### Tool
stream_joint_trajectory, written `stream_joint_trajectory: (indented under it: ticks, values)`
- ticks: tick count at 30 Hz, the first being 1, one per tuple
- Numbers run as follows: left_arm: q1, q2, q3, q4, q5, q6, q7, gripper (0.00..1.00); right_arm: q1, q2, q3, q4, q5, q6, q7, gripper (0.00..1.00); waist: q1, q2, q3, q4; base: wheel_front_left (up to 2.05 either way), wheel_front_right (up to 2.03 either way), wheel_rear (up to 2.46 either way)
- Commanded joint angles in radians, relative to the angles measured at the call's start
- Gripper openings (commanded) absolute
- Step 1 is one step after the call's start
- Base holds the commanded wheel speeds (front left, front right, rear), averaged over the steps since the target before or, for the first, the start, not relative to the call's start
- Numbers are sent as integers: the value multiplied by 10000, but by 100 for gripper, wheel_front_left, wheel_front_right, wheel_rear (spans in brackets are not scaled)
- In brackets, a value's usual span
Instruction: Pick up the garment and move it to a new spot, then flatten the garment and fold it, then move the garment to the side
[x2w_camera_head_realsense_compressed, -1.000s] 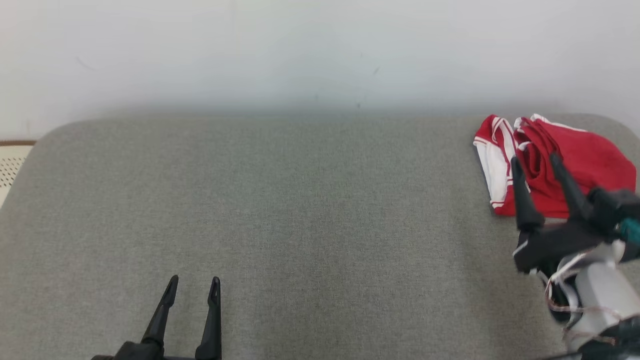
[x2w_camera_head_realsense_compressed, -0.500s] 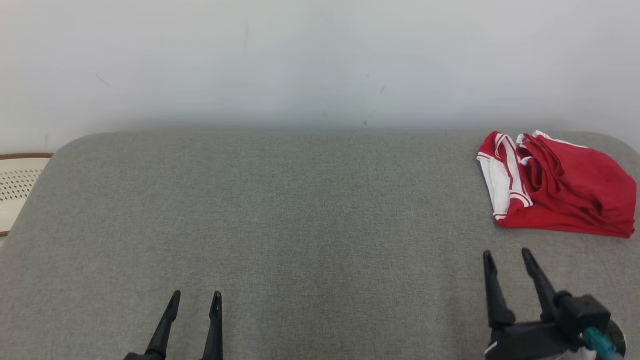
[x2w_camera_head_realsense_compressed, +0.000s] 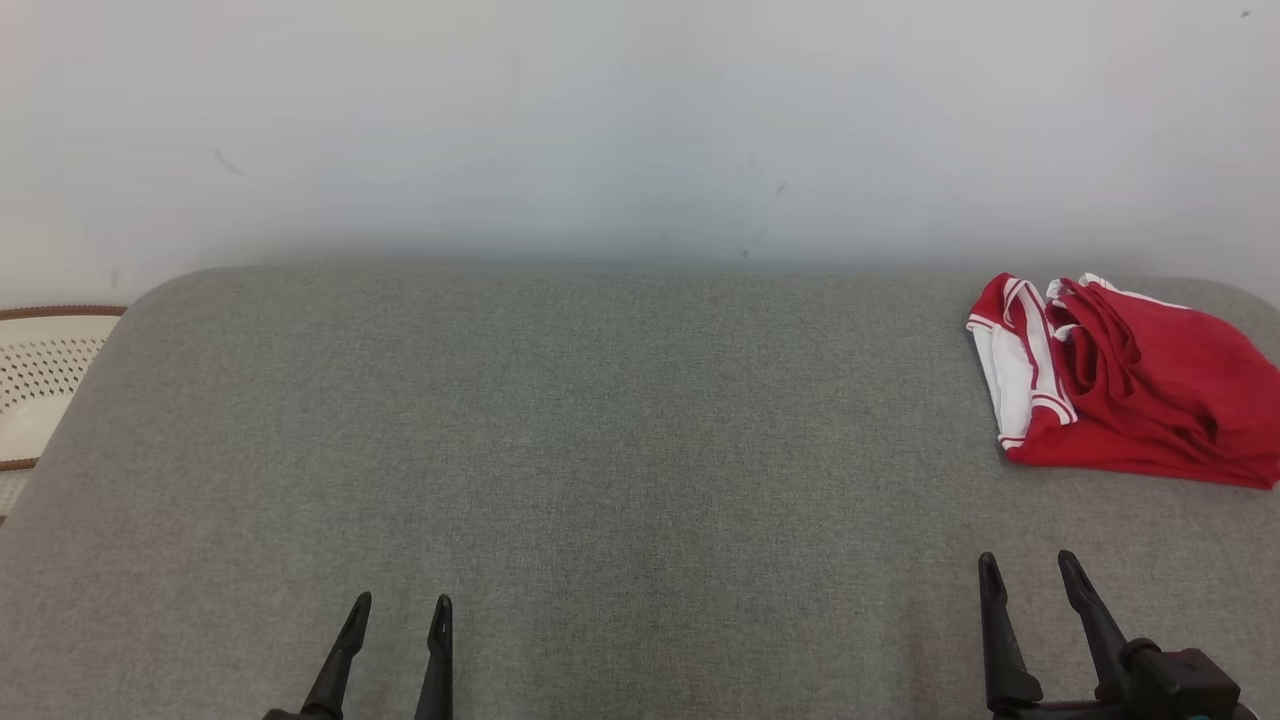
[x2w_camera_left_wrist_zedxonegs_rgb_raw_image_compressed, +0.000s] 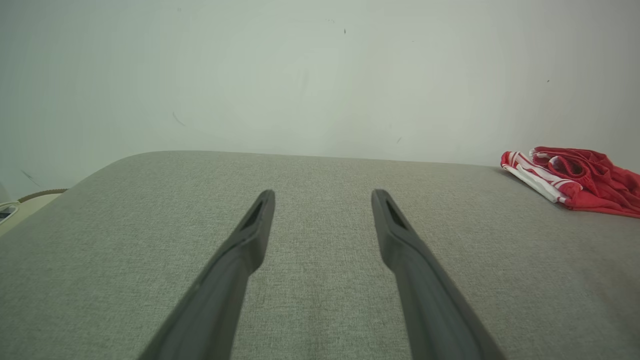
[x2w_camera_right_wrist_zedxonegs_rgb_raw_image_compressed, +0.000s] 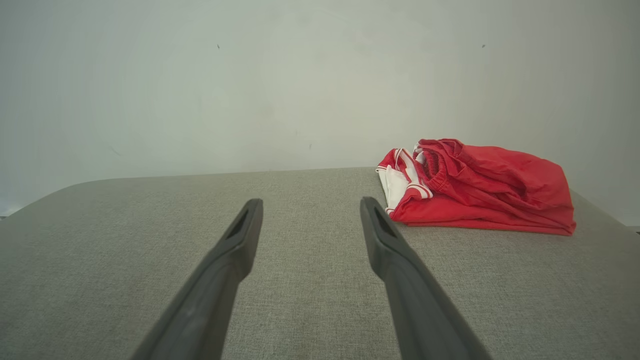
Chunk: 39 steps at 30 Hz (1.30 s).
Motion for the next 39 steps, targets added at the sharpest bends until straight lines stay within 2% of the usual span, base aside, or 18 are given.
stream_joint_trajectory:
  ticks: [1,11,39]
  values:
    - [114,87,-7,35,-22,5,25,100,140,42,-61,-15,-116,-6,93,100,0,0,1,-2,0,0,0]
    - [61,160,-121,111,-15,80,98,100,153,78,-391,-225,-160,-6,364,100,0,0,11,-34,0,0,0]
    - [-12,212,-74,153,-382,117,-7,100,176,144,-304,-86,27,-6,311,100,0,0,-6,-117,0,0,0]
